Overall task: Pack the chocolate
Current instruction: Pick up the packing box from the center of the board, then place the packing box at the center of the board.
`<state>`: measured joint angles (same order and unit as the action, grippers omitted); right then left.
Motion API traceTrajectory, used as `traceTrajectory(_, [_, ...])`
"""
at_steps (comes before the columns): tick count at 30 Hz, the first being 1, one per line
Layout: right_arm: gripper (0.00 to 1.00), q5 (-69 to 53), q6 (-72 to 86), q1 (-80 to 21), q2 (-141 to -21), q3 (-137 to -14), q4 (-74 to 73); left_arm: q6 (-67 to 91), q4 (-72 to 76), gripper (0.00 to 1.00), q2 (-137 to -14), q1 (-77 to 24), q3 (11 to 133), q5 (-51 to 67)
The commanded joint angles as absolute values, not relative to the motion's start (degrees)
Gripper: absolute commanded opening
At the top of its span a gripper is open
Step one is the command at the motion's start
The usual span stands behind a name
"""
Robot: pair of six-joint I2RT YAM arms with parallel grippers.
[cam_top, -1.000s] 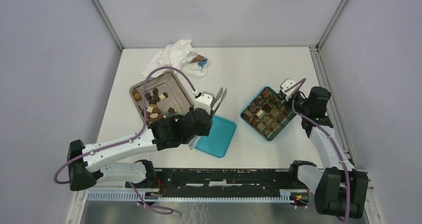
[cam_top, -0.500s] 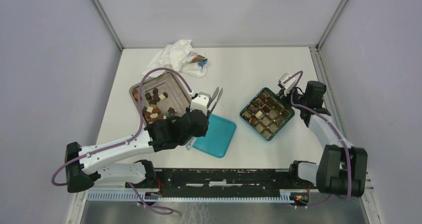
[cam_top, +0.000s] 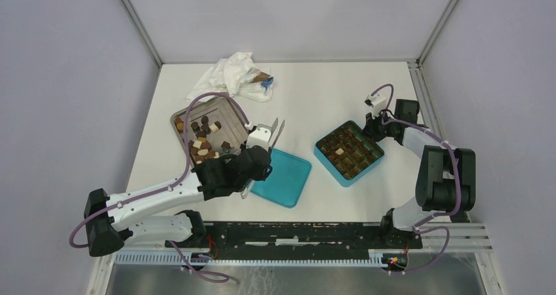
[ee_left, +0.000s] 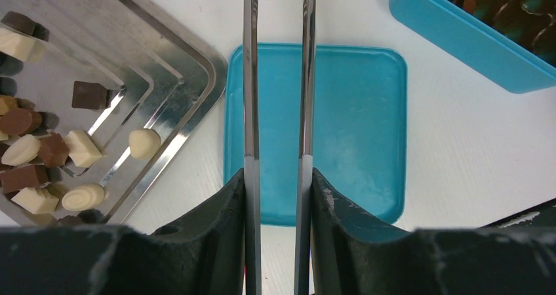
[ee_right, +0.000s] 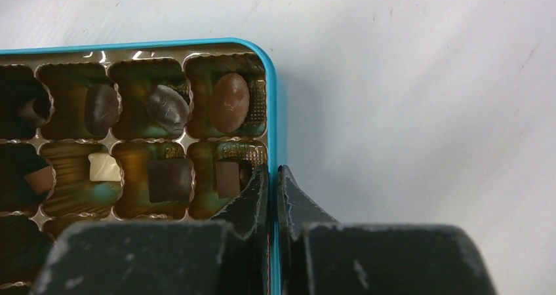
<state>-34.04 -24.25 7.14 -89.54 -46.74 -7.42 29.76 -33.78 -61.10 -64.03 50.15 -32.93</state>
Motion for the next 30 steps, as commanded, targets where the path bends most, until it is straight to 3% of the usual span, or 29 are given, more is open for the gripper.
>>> traceTrajectory(1, [0.04, -36.78, -23.99, 7.03, -86.39, -47.99, -6.31, 32.6, -30.82, 0.41, -58.37, -62.17, 49.09, -33.1])
traceTrajectory(9, [0.0, -35.84, -26.7, 7.03, -59.36, -34.44, 11.08, 31.72, -30.86, 0.41, -55.99, -62.02, 48.95, -33.63])
traceTrajectory(13, [0.0, -37.45, -28.58, 7.03, -51.78, -30.59, 14.5, 30.99, -31.14, 0.41, -55.49, -61.94, 49.51, -34.12])
traceTrajectory(25, [0.0, -40.35, -28.67, 6.94, -52.49, -31.5, 12.46, 31.3, -32.38, 0.4, -54.41, -61.91, 49.48, -34.52])
traceTrajectory(30, [0.0, -40.81, -24.03, 6.96, -65.31, -39.52, 2.87, 31.76, -33.53, 0.4, -55.23, -61.55, 49.7, -35.16])
